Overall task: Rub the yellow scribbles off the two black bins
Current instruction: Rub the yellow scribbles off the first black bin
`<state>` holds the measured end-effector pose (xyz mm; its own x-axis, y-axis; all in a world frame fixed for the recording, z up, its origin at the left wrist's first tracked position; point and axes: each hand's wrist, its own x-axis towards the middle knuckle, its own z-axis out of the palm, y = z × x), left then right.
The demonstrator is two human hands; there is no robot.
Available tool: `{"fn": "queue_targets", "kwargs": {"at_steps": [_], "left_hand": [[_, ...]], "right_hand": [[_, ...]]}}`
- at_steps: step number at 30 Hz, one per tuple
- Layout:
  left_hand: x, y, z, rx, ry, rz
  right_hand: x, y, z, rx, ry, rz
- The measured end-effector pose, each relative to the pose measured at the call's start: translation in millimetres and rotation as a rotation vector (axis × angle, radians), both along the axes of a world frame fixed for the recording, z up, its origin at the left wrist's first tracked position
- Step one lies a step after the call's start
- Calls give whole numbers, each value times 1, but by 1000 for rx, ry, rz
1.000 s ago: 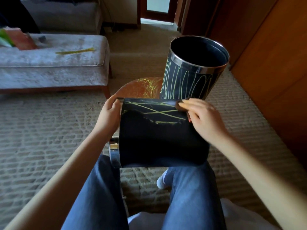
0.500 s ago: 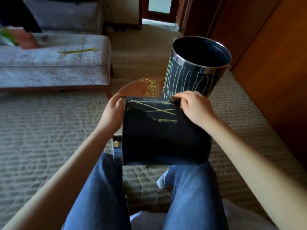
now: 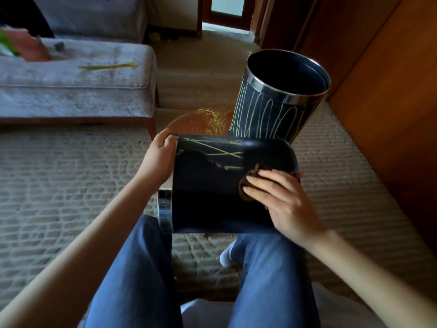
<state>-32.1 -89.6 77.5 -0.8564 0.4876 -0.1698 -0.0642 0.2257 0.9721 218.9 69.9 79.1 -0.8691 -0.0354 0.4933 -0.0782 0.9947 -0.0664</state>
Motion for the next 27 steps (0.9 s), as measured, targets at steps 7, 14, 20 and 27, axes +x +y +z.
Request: {"fn": "queue_targets", "kwargs": {"at_steps": [7, 14, 20, 27], "left_hand": [[13, -12, 2, -55, 60, 19], [15, -10, -4, -24, 62, 34], [6, -5, -4, -4, 28, 23], [28, -26, -17, 65, 103, 30]], "right_hand": [[-108, 34, 55, -327, -371, -234], [-98, 24, 41, -295, -245, -220], [4, -18, -4, 12, -136, 124], [-62, -5, 23, -146, -77, -1]]}}
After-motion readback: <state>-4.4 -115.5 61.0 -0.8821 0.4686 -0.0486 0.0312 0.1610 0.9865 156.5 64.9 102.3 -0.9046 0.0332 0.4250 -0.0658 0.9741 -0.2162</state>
